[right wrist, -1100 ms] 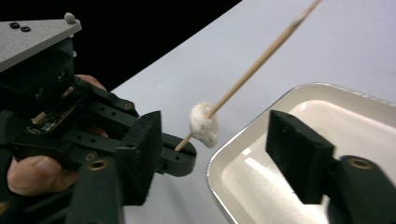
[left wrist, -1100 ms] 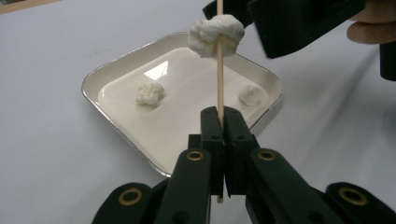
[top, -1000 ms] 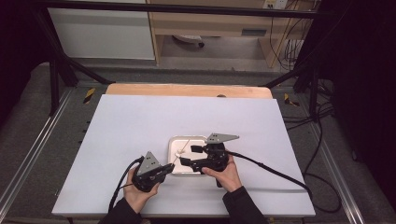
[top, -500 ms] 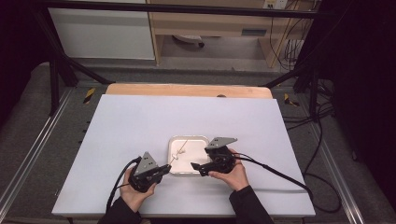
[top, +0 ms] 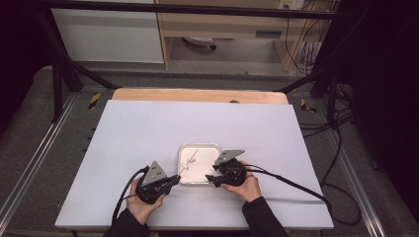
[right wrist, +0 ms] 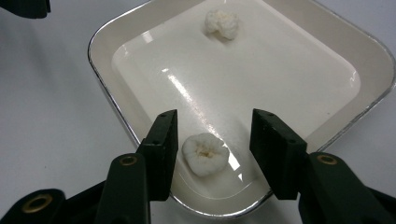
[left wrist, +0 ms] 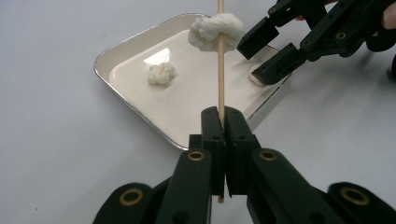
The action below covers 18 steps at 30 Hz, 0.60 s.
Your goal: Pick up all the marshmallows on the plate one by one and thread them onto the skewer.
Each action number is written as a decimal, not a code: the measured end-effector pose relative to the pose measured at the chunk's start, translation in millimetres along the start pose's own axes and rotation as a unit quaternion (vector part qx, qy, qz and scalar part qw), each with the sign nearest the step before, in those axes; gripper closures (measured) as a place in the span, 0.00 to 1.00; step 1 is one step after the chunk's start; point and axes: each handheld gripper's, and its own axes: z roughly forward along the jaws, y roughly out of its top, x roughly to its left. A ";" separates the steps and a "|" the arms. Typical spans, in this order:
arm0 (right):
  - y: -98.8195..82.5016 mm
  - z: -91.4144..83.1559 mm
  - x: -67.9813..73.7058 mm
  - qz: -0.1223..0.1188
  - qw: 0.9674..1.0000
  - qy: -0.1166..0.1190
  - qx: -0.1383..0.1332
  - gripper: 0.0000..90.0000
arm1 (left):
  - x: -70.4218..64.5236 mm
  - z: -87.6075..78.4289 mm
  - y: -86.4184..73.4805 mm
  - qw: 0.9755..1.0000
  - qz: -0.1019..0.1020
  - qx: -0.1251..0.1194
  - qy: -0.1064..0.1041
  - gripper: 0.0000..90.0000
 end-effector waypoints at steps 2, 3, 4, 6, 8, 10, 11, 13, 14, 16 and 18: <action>-0.9 0.6 0.7 -0.004 1.000 0.002 0.006 0.61 | -0.4 0.0 0.0 1.000 0.001 0.000 0.001 0.98; -1.2 0.9 1.2 -0.006 1.000 0.001 0.008 0.62 | -0.4 0.1 0.1 1.000 0.001 0.000 0.000 0.98; -1.5 1.1 1.3 -0.006 1.000 0.001 0.009 0.63 | -0.4 0.2 0.1 1.000 0.002 0.000 0.000 0.98; -2.2 1.5 0.8 -0.011 1.000 -0.003 0.014 0.64 | -0.9 0.5 -0.1 1.000 0.001 0.001 -0.001 0.98; -2.6 1.7 1.3 -0.013 1.000 -0.004 0.011 0.66 | -0.9 0.8 -0.3 1.000 0.002 0.002 -0.002 0.98; -3.0 1.5 2.0 -0.014 1.000 -0.006 0.011 0.69 | -1.0 0.9 -0.3 1.000 0.002 0.001 -0.003 0.98; -3.3 1.3 2.2 -0.013 1.000 -0.008 0.010 0.71 | -1.0 0.8 -0.2 1.000 0.002 0.001 -0.003 0.98; -4.0 0.9 0.8 -0.014 1.000 -0.007 0.007 0.74 | -1.0 0.8 -0.1 1.000 0.002 0.001 -0.002 0.98; -4.3 0.8 0.4 -0.008 1.000 -0.006 0.006 0.74 | -1.1 0.9 -0.1 1.000 0.002 0.001 -0.002 0.98; -5.3 0.4 -1.7 0.003 1.000 -0.001 0.001 0.76 | -1.5 1.3 -0.1 1.000 0.004 0.002 -0.003 0.98; -5.4 0.3 -2.1 0.008 1.000 0.001 0.001 0.76 | -1.9 1.7 -0.2 1.000 0.004 0.002 -0.003 0.98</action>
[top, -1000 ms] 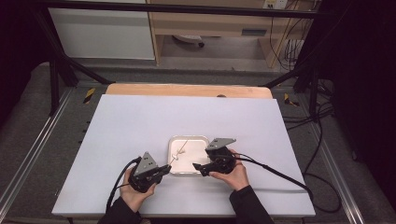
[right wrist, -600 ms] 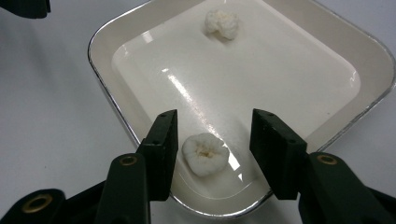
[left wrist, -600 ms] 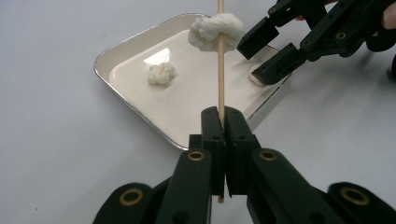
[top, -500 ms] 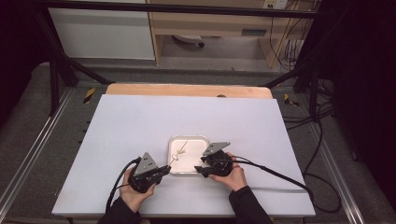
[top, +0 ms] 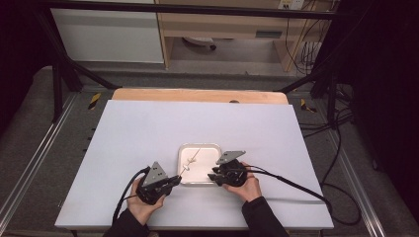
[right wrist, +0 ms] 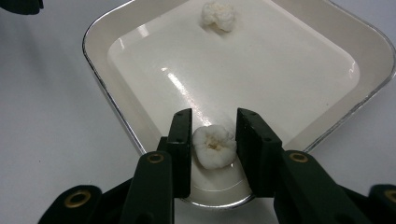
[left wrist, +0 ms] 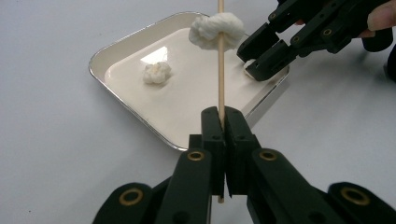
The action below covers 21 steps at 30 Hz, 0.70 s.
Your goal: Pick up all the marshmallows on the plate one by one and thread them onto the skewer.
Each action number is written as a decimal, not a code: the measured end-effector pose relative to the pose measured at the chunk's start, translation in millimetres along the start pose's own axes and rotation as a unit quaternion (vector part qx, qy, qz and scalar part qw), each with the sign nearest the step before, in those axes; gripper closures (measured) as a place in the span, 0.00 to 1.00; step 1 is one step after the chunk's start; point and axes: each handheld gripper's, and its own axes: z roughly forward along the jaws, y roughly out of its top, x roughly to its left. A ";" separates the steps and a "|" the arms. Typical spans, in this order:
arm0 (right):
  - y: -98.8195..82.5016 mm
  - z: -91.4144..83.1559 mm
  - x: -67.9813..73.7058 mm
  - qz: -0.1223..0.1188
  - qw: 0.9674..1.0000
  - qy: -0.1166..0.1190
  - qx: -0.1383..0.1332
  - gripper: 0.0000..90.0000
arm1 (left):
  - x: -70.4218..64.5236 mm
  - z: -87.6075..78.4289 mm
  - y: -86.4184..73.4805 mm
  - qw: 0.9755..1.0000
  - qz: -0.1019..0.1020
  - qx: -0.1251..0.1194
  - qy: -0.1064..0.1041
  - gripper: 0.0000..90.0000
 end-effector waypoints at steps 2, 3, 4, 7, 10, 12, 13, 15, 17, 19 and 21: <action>0.3 -0.9 -1.1 0.001 1.000 0.000 -0.001 0.76 | -0.2 0.0 0.0 1.000 0.001 0.000 0.001 0.98; 0.7 -2.3 -1.2 0.004 1.000 0.000 -0.002 0.77 | -0.2 -0.1 0.0 1.000 0.001 0.000 0.000 0.98; 1.3 -3.8 -1.9 0.006 1.000 0.001 -0.007 0.77 | -0.1 -0.2 0.0 1.000 0.000 0.000 0.000 0.98; 4.1 -11.1 -3.0 0.011 1.000 0.006 -0.024 0.78 | -0.1 -0.2 -0.1 1.000 0.000 0.000 -0.001 0.98; 8.8 -21.2 -4.4 0.018 0.999 0.016 -0.045 0.78 | -0.8 0.4 -0.1 1.000 0.001 0.001 -0.003 0.98; 12.0 -28.7 -5.2 0.025 0.997 0.025 -0.062 0.78 | -1.5 0.8 -0.1 1.000 0.001 0.001 -0.005 0.98; 13.5 -32.6 -5.8 0.027 0.997 0.029 -0.070 0.78 | -1.9 1.1 -0.2 1.000 0.001 0.001 -0.005 0.98; 16.5 -40.3 -6.7 0.035 0.995 0.035 -0.084 0.79 | -2.6 1.2 -0.2 1.000 0.003 0.001 -0.006 0.98; 19.4 -47.8 -8.2 0.039 0.993 0.042 -0.102 0.79 | -3.4 1.1 -0.2 1.000 0.005 0.001 -0.007 0.98; 22.4 -55.1 -9.5 0.049 0.990 0.050 -0.119 0.79 | -4.2 1.1 -0.2 1.000 0.006 0.002 -0.008 0.98; 25.1 -61.5 -10.7 0.060 0.987 0.061 -0.136 0.79 | -5.1 1.4 -0.3 1.000 0.007 0.001 -0.010 0.98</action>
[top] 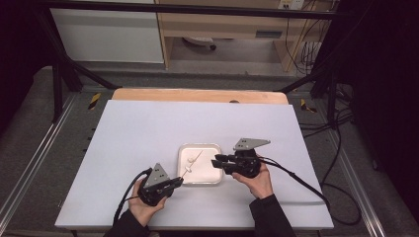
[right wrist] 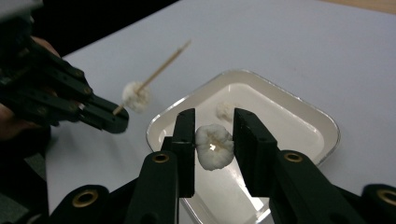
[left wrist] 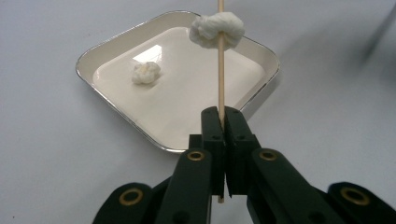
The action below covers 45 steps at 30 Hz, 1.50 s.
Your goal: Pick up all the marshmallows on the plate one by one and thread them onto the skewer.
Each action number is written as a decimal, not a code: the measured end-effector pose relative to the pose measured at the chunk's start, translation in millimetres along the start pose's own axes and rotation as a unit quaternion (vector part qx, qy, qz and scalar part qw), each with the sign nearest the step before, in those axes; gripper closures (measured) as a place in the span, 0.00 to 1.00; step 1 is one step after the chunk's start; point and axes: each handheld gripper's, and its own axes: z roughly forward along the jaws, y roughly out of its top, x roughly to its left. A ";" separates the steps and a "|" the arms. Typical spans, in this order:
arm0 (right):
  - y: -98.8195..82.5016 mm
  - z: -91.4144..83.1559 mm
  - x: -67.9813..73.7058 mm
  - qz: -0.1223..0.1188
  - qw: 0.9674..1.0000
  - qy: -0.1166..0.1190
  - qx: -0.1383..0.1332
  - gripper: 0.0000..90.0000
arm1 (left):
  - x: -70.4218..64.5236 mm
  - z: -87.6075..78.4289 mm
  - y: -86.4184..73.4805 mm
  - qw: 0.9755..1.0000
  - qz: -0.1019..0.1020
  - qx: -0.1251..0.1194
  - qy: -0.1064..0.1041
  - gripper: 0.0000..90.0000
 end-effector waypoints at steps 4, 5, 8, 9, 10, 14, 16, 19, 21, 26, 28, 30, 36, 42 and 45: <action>7.0 -6.7 -1.8 0.018 0.999 0.017 -0.029 0.80 | -1.0 0.1 -0.1 1.000 0.002 0.001 -0.001 0.98; 8.4 -7.8 -2.6 0.021 0.999 0.018 -0.034 0.80 | -1.0 0.2 -0.1 1.000 0.002 0.001 -0.001 0.98; 12.0 -10.5 -4.9 0.033 0.998 0.022 -0.047 0.80 | -1.1 0.5 -0.3 1.000 0.002 0.001 -0.002 0.98; 13.2 -11.3 -5.6 0.038 0.998 0.025 -0.051 0.80 | -1.3 0.7 -0.4 1.000 0.002 0.000 -0.002 0.98; 14.3 -12.0 -6.3 0.043 0.997 0.027 -0.057 0.80 | -1.4 0.7 -0.3 1.000 0.002 0.001 -0.002 0.98; 19.7 -12.4 -7.2 0.057 0.995 0.037 -0.072 0.80 | -2.5 0.7 -0.1 1.000 0.003 -0.002 -0.005 0.98; 22.4 -11.1 -6.6 0.060 0.994 0.043 -0.076 0.80 | -3.0 0.6 0.1 1.000 0.003 -0.003 -0.006 0.98; 26.0 -7.3 -5.5 0.063 0.993 0.053 -0.081 0.80 | -3.6 0.2 0.4 1.000 0.005 -0.004 -0.007 0.98; 28.7 -2.4 -5.0 0.070 0.992 0.061 -0.085 0.80 | -4.1 0.0 0.6 1.000 0.005 -0.006 -0.008 0.98; 28.7 3.3 -7.1 0.078 0.991 0.066 -0.083 0.80 | -4.2 -0.9 1.0 1.000 0.006 -0.008 -0.009 0.98; 28.2 5.1 -7.7 0.081 0.991 0.069 -0.081 0.80 | -4.3 -0.9 1.2 1.000 0.006 -0.009 -0.009 0.98; 28.2 6.4 -7.9 0.084 0.990 0.073 -0.083 0.80 | -4.6 -0.9 1.2 1.000 0.006 -0.010 -0.009 0.98; 26.8 9.9 -8.2 0.092 0.989 0.085 -0.078 0.80 | -5.0 -1.3 1.5 1.000 0.008 -0.011 -0.009 0.98; 23.1 16.2 -6.8 0.100 0.988 0.095 -0.070 0.81 | -5.0 -1.2 1.0 1.000 0.008 -0.010 -0.006 0.98; 22.0 17.6 -5.6 0.103 0.987 0.101 -0.072 0.82 | -5.1 -0.8 0.7 1.000 0.008 -0.011 -0.006 0.98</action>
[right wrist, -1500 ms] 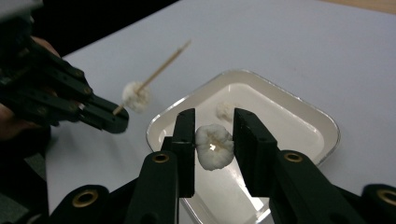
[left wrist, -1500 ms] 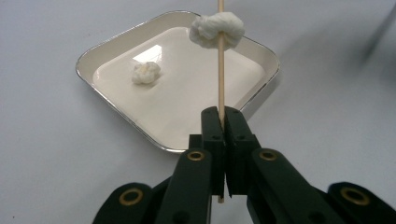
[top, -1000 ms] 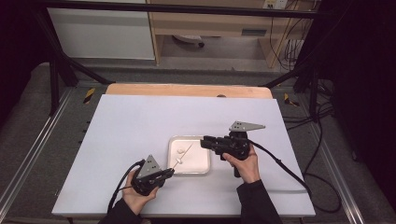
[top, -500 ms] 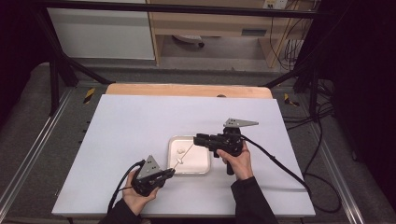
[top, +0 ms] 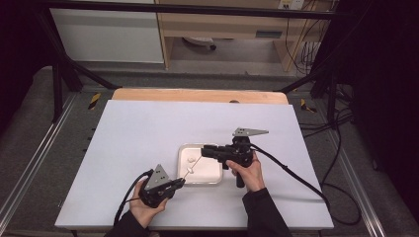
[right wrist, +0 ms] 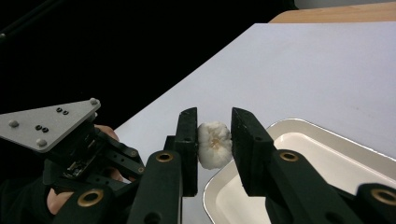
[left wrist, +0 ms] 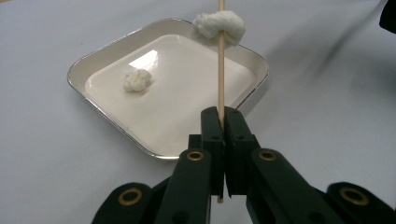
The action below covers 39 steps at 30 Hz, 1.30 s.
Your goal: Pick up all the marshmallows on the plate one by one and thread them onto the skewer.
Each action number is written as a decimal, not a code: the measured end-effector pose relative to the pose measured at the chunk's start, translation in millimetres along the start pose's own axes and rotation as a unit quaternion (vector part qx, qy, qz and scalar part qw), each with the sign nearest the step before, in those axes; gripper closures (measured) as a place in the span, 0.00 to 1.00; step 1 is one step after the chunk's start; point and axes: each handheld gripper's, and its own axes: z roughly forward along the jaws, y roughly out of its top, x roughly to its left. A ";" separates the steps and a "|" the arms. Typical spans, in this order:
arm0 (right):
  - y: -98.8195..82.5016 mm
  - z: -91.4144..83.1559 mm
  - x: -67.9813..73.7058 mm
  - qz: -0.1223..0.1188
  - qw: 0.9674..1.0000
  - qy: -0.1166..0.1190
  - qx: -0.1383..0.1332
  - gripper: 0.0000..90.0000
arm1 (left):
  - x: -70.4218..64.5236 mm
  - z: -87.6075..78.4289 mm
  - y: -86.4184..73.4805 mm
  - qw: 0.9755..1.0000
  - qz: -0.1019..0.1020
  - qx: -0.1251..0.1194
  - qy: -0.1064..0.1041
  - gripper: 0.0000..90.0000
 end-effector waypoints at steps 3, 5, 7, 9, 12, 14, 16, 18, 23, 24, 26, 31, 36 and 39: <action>-1.9 1.4 0.8 0.003 1.000 0.005 0.002 0.83 | -0.4 1.0 -0.5 1.000 0.000 0.001 0.000 0.98; -3.7 2.6 1.5 0.004 1.000 0.008 0.004 0.84 | -0.4 1.5 -0.9 1.000 0.003 0.004 0.000 0.98; -5.8 4.1 2.5 0.004 1.000 0.011 0.004 0.84 | -0.5 2.2 -1.4 1.000 0.003 0.005 0.002 0.98; -9.6 7.0 4.2 0.007 1.000 0.018 0.009 0.85 | -0.7 2.5 -1.4 1.000 0.004 0.005 0.000 0.98; -14.6 12.2 5.0 0.010 0.999 0.027 0.027 0.85 | -2.5 0.7 1.8 1.000 0.007 -0.009 -0.003 0.98; -21.1 19.4 6.4 0.007 0.999 0.028 0.039 0.85 | -3.2 1.3 2.2 1.000 0.006 -0.007 0.002 0.98; -23.0 24.3 8.3 0.003 0.999 0.028 0.040 0.85 | -1.2 1.8 0.9 1.000 0.002 -0.005 0.001 0.98; -24.3 28.7 11.0 -0.005 0.999 0.026 0.047 0.84 | -0.5 1.3 1.0 1.000 -0.001 -0.006 0.002 0.98; -28.0 32.5 11.9 -0.008 0.999 0.022 0.048 0.83 | -0.3 2.6 -0.1 1.000 -0.002 -0.003 0.002 0.98; -27.8 32.2 12.2 -0.011 0.999 0.019 0.046 0.80 | 0.1 2.5 0.0 1.000 -0.003 -0.004 0.002 0.98; -25.8 29.7 13.0 -0.021 0.999 0.014 0.039 0.73 | 1.0 1.9 -0.3 1.000 -0.005 -0.005 0.002 0.98; -18.6 20.0 15.8 -0.042 0.999 -0.016 0.027 0.54 | 4.4 -2.1 -1.1 1.000 -0.011 -0.008 0.006 0.98; -16.8 13.2 15.7 -0.073 0.995 -0.059 0.037 0.33 | 10.2 -9.2 -2.1 1.000 -0.016 -0.006 0.013 0.98; -18.9 11.2 14.7 -0.094 0.990 -0.086 0.053 0.23 | 14.7 -11.7 -2.6 1.000 -0.016 -0.007 0.013 0.98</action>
